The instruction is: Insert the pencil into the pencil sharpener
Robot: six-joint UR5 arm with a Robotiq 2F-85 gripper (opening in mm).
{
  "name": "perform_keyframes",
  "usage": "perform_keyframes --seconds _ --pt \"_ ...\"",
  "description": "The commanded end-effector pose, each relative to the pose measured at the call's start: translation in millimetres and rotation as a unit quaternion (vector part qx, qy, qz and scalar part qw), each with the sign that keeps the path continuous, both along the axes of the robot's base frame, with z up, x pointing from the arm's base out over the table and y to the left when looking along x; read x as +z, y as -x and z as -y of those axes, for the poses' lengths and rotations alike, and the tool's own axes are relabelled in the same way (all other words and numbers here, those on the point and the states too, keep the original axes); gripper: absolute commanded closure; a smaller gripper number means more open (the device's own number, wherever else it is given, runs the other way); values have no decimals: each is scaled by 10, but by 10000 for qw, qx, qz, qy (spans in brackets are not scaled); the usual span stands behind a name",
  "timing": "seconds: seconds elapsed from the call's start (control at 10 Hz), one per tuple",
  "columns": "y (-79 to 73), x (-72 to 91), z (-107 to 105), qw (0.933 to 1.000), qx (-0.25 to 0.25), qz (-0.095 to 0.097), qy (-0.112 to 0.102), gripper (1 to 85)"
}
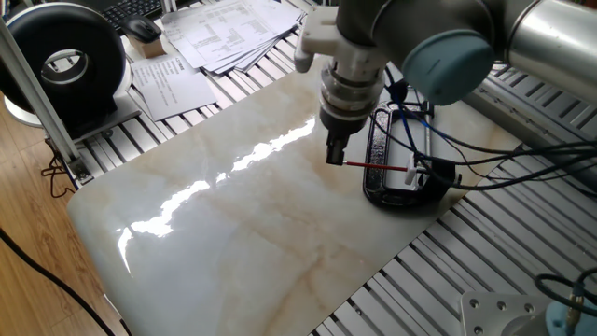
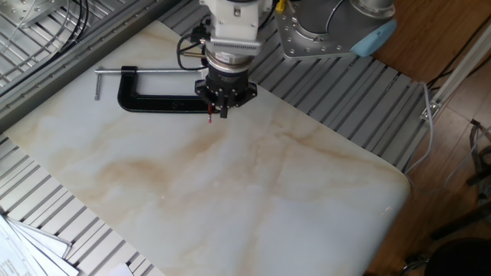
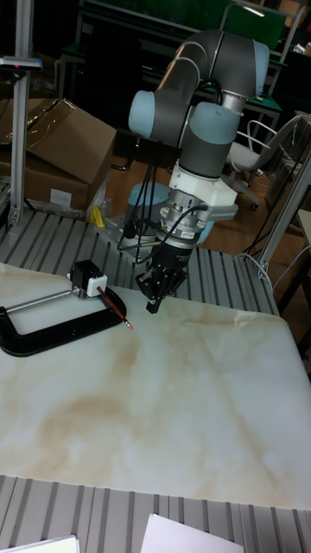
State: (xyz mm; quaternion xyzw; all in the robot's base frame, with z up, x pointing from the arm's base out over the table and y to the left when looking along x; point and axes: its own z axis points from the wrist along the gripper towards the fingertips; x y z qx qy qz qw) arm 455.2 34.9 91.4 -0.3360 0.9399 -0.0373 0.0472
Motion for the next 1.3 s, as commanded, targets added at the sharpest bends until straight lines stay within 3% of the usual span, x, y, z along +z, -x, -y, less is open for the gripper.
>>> perform_keyframes --seconds 0.0,0.3,1.2 --pt "-69 -54 -231 10000 -86 -12 -44 840" --pt "-97 -73 -345 9999 -169 7 -16 840" --pt "-44 -39 -333 9999 -110 -42 -54 840"
